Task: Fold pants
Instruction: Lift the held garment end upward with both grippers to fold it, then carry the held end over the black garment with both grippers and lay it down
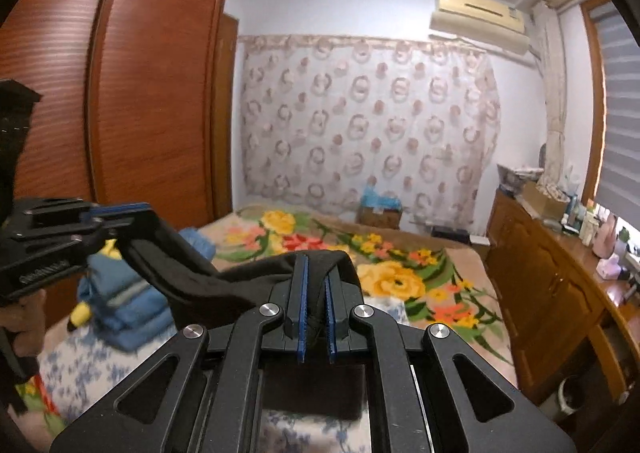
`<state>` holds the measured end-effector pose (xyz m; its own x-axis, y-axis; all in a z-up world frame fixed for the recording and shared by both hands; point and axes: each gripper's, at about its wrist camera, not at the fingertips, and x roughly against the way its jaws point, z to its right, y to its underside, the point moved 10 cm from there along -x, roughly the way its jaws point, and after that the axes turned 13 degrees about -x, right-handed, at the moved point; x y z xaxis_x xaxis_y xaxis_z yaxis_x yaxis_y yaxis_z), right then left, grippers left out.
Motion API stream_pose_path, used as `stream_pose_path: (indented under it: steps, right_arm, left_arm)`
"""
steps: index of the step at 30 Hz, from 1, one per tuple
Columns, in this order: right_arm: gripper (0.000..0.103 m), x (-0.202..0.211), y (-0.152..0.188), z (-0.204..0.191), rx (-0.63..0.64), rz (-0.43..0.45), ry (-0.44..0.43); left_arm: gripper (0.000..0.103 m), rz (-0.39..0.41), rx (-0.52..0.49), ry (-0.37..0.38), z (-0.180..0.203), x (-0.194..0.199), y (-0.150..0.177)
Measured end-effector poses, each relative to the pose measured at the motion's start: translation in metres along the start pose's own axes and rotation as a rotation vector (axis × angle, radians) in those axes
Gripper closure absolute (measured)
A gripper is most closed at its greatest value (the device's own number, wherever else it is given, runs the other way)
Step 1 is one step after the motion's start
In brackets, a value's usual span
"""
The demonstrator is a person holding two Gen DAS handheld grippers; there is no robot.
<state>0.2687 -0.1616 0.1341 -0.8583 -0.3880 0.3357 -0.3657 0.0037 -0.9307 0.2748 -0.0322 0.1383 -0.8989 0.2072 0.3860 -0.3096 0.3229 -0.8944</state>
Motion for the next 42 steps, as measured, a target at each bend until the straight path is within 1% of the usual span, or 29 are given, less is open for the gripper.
stream_pose_path:
  steps: [2,4,5,6,7,9,10,13,15,21,28,33,37,42]
  right_arm:
    - [0.099,-0.001,0.005,0.0,0.001,-0.001,-0.005]
    - [0.098,-0.001,0.019,-0.001,0.007,-0.017,-0.016]
    - [0.098,-0.003,0.03,0.0,0.004,-0.039,-0.023]
    - [0.098,-0.008,0.046,0.001,-0.001,-0.072,-0.034]
    - [0.098,-0.011,0.056,-0.001,0.001,-0.095,-0.039]
    - [0.098,-0.021,0.089,-0.002,0.017,-0.158,-0.042]
    - [0.098,-0.026,0.105,-0.002,0.035,-0.182,-0.04]
    - [0.098,-0.033,0.134,-0.005,0.067,-0.242,-0.043]
    - [0.099,-0.034,0.144,-0.005,0.069,-0.261,-0.046]
    - [0.098,-0.023,0.159,-0.007,0.056,-0.295,-0.076]
    - [0.098,-0.003,0.193,-0.01,0.031,-0.347,-0.11]
    - [0.098,0.001,0.21,-0.01,0.037,-0.37,-0.111]
    - [0.098,0.006,0.217,-0.007,0.012,-0.379,-0.12]
    - [0.098,0.017,0.234,-0.004,-0.031,-0.393,-0.137]
  left_arm:
    - [0.102,0.013,0.001,0.018,0.001,0.007,0.006]
    - [0.102,-0.006,0.001,0.025,0.003,0.006,0.02]
    - [0.102,-0.029,0.01,0.041,0.005,0.003,0.037]
    - [0.102,-0.042,0.015,0.051,0.008,0.003,0.045]
    - [0.102,-0.072,0.02,0.068,0.013,0.0,0.064]
    - [0.102,-0.115,0.019,0.086,0.021,-0.005,0.093]
    - [0.102,-0.133,0.016,0.091,0.025,-0.006,0.101]
    - [0.102,-0.191,0.024,0.11,0.036,-0.014,0.133]
    - [0.102,-0.209,0.032,0.118,0.042,-0.013,0.144]
    - [0.102,-0.225,0.036,0.149,0.059,0.002,0.162]
    - [0.102,-0.242,0.03,0.188,0.078,0.018,0.183]
    - [0.102,-0.256,0.026,0.185,0.087,0.018,0.193]
    - [0.102,-0.254,0.032,0.186,0.088,0.02,0.195]
    - [0.101,-0.253,0.075,0.19,0.094,0.028,0.215]
